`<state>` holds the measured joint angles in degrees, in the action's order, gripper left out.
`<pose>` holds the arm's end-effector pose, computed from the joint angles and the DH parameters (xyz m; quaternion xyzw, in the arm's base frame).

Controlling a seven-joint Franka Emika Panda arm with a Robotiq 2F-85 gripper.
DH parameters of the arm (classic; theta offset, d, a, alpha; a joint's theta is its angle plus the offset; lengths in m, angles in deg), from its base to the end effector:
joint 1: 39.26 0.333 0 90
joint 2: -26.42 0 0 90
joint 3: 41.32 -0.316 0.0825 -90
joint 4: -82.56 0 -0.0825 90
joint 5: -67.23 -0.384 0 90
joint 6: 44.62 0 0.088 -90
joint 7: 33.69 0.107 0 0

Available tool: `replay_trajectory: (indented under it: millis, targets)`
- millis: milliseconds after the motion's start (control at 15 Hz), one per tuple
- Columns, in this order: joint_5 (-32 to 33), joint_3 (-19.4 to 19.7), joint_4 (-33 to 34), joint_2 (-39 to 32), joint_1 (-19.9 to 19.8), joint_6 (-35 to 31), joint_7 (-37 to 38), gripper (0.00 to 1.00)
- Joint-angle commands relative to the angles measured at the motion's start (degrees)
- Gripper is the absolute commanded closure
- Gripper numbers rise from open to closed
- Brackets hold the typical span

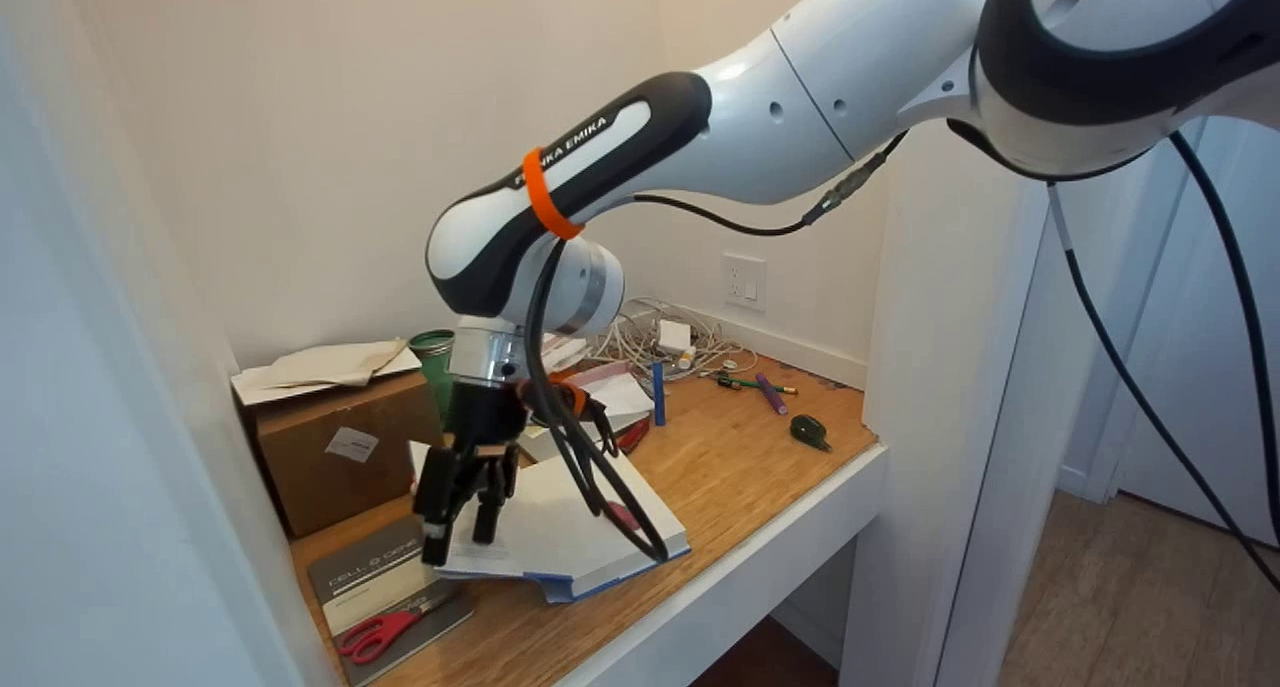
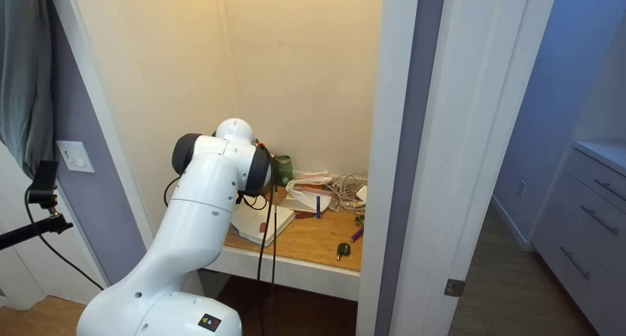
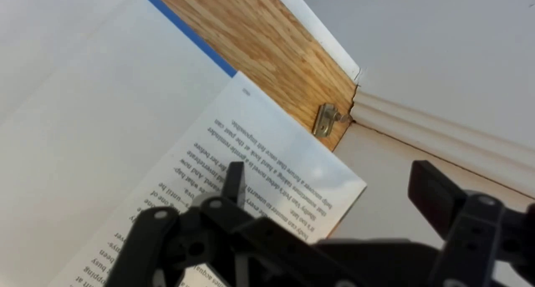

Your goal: Open the book, then put the rubber on the table

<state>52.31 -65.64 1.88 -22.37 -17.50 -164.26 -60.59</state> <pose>0.5315 0.4834 0.2224 -0.8415 -0.4667 0.0983 0.2539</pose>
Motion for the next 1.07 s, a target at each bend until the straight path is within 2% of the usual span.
replay_trajectory:
  millis: [0, 533, 1000]
  targets:
    - [4.0, 1.0, 2.2, -3.0, 2.9, -2.3, 1.6, 0.0]
    - [10.5, 2.3, 2.3, -6.2, 5.2, -7.6, 2.5, 0.0]
    - [10.8, 2.1, 3.5, -3.9, 3.4, -6.7, 4.0, 0.0]
